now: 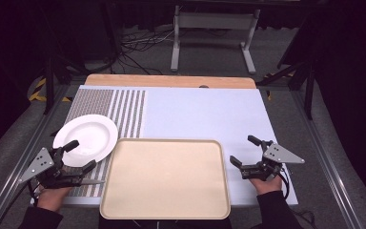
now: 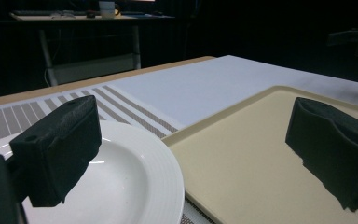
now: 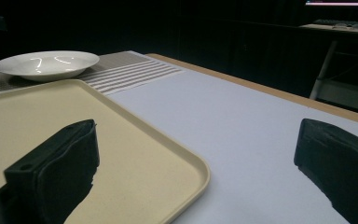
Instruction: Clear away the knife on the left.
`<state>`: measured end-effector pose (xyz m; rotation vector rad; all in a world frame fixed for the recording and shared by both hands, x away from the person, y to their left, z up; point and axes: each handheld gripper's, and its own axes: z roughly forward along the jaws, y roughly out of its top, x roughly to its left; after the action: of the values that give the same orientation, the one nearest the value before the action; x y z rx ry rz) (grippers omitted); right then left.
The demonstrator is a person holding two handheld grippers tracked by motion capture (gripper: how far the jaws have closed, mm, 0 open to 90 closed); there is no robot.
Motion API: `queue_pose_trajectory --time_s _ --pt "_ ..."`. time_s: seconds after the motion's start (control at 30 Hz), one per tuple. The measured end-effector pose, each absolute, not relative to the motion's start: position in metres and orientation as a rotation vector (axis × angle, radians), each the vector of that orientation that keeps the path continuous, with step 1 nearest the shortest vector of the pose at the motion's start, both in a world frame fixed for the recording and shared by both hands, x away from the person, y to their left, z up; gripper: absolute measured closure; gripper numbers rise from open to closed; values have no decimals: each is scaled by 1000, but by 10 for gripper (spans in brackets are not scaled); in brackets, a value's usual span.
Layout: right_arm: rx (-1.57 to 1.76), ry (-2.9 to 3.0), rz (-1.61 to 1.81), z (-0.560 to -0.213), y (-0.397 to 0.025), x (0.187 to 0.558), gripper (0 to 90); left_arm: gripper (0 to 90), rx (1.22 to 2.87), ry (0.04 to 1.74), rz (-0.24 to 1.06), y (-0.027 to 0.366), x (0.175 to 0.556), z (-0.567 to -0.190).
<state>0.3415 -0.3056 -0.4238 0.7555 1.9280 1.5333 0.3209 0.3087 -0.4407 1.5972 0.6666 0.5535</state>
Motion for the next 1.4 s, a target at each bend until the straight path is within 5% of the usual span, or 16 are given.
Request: queue_pose_trajectory --time_s 0.63,1.4 --pt "757 1932 1564 -426 -305 342 4 99 1625 610 499 308 318 -432" --pt "749 1972 1583 -429 -303 345 5 95 2006 531 472 316 332 -396"
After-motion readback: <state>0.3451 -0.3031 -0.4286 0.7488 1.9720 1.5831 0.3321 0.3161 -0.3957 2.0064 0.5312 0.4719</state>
